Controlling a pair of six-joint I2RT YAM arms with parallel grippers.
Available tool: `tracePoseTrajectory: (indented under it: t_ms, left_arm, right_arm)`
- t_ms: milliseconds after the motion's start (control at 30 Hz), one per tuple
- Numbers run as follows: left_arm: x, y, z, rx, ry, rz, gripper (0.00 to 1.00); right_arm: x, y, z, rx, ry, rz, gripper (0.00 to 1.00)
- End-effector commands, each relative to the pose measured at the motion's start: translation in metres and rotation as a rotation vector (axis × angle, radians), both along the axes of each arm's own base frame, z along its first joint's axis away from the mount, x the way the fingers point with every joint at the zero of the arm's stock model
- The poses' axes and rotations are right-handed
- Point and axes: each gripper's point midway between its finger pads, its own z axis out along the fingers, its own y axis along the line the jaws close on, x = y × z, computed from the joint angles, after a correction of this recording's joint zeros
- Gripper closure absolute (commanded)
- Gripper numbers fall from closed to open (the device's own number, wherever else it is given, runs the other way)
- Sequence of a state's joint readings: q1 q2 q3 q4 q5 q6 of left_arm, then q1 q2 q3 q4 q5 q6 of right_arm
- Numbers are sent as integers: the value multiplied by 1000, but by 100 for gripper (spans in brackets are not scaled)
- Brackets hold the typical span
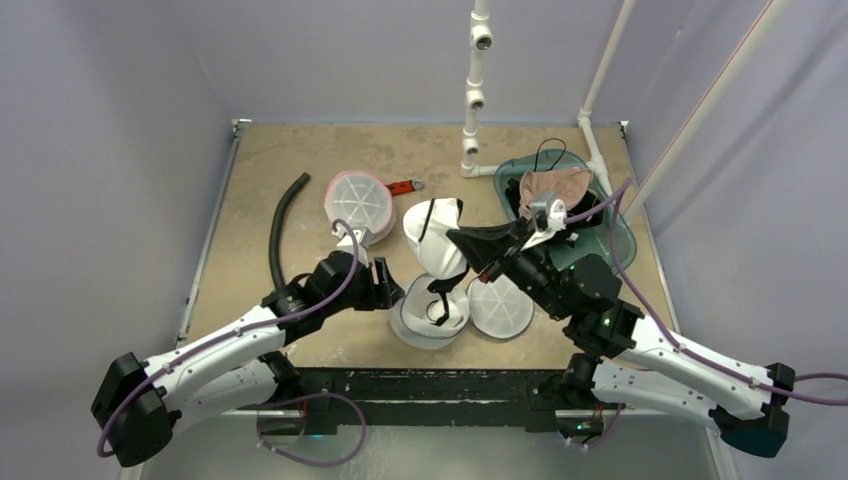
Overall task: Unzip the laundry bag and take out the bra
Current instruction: Pick up the bra from the laundry bag.
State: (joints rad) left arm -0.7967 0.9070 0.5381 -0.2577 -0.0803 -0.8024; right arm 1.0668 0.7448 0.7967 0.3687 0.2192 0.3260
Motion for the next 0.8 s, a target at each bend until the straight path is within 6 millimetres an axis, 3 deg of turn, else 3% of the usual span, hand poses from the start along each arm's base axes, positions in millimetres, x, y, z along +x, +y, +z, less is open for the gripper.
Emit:
tracePoseTrajectory:
  t_ms: [0,200,433,533,667,767]
  left_arm:
    - [-1,-18,2,-101,9,-33,42]
    - [-9,-27,-1,-128,26,-97,47]
    - [-13,-24,32,-196,-43,-105,40]
    - [-14,-15,47,-189,-92,-98,39]
    - [-16,-5,67,-193,-224,-124,39]
    - [-17,-5,67,-206,-258,-144,39]
  right_arm:
    - [1,-7,-28,-24,47,-28,100]
    - [-8,-11,-81,-106,139,6,100]
    - [-4,-26,-123,-105,290,-64,100]
    - [8,-35,-147,-96,387,-166,100]
    - [20,-33,-169,-106,507,-253,100]
    - [32,-30,-177,-119,569,-322,100]
